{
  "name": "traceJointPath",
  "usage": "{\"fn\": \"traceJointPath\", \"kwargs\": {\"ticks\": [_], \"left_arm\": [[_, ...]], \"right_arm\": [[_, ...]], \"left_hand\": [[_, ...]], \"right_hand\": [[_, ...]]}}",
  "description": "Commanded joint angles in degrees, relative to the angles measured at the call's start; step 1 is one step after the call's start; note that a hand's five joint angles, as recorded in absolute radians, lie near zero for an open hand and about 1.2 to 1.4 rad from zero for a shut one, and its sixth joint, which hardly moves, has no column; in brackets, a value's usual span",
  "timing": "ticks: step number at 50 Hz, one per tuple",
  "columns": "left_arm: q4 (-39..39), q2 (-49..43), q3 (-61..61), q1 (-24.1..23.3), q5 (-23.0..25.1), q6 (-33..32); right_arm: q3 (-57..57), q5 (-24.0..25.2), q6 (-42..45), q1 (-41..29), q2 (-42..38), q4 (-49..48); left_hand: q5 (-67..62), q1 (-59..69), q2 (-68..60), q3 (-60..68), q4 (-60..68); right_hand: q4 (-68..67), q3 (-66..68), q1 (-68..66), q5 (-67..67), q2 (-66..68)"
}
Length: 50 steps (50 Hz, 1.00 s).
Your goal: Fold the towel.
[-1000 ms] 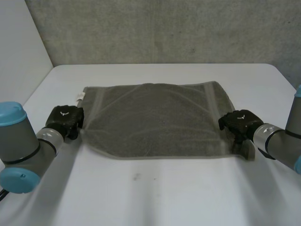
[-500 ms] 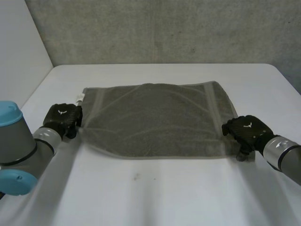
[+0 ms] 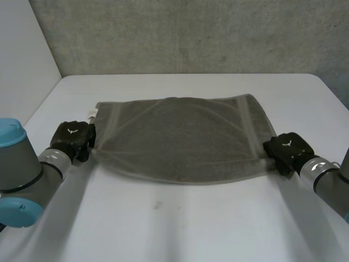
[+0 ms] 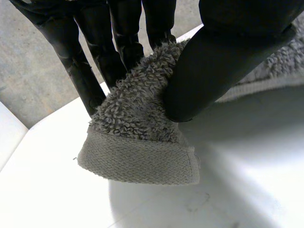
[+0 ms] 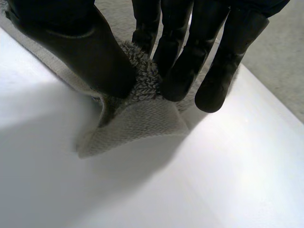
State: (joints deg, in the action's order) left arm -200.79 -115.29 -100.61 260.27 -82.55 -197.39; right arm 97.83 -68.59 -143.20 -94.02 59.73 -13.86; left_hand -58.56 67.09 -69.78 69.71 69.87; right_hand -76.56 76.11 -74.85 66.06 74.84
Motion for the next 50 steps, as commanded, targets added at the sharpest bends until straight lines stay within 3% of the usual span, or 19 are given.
{"fn": "traceJointPath", "kwargs": {"ticks": [1,6,8,11,16,22,27,34,40,50], "left_arm": [[0.7,1.6,-1.0,0.1,0.0,-0.4],[2.8,6.5,-4.2,-0.1,-0.1,-1.2],[5.8,10.6,-6.4,-0.1,-0.1,-4.2],[8.1,12.9,-8.1,-0.1,-0.1,-6.5],[18.7,21.4,-15.3,0.8,0.0,-15.9],[22.4,27.3,-19.3,2.8,2.6,-18.8],[21.3,27.0,-18.0,4.7,7.8,-18.4],[14.2,12.0,-7.5,3.1,8.6,-14.5],[13.9,0.4,5.1,2.8,5.4,-10.2],[13.8,-10.4,20.7,1.1,3.5,-6.7]], "right_arm": [[0.2,-2.6,-1.3,0.5,6.0,0.9],[1.6,-2.5,-1.3,1.1,12.3,6.5],[1.4,-1.7,-0.8,1.6,15.4,15.4],[1.3,-1.3,-0.2,2.2,16.3,19.8],[2.0,-1.1,8.7,5.9,19.6,33.6],[0.3,-0.5,16.4,7.4,22.5,45.5],[-3.9,2.7,13.5,7.1,19.5,43.1],[-14.6,2.6,6.7,4.6,7.5,38.0],[-29.9,0.0,2.0,-0.4,-4.9,37.4],[-46.9,-4.4,-2.6,-3.7,-16.7,37.2]], "left_hand": [[-11.4,12.9,-10.2,10.3,10.1],[-11.4,12.9,-10.2,10.3,10.1],[-11.4,12.9,-10.2,10.3,10.1],[-11.4,12.9,-10.2,10.3,10.1],[-11.4,12.9,-10.2,10.3,10.1],[-11.4,12.9,-10.2,10.3,10.1],[-11.4,12.9,-10.2,10.3,10.1],[-11.4,12.9,-10.2,10.3,10.1],[-11.4,12.9,-10.2,10.3,10.1],[-11.4,12.9,-10.2,10.3,10.1]], "right_hand": [[-3.4,3.9,-5.1,3.9,5.2],[-3.4,3.9,-5.1,3.9,5.2],[-3.4,3.9,-5.1,3.9,5.2],[-3.4,3.9,-5.1,3.9,5.2],[-3.4,3.9,-5.1,3.9,5.2],[-3.4,3.9,-5.1,3.9,5.2],[-3.4,3.9,-5.1,3.9,5.2],[-3.4,3.9,-5.1,3.9,5.2],[-3.4,3.9,-5.1,3.9,5.2],[-3.4,3.9,-5.1,3.9,5.2]]}}
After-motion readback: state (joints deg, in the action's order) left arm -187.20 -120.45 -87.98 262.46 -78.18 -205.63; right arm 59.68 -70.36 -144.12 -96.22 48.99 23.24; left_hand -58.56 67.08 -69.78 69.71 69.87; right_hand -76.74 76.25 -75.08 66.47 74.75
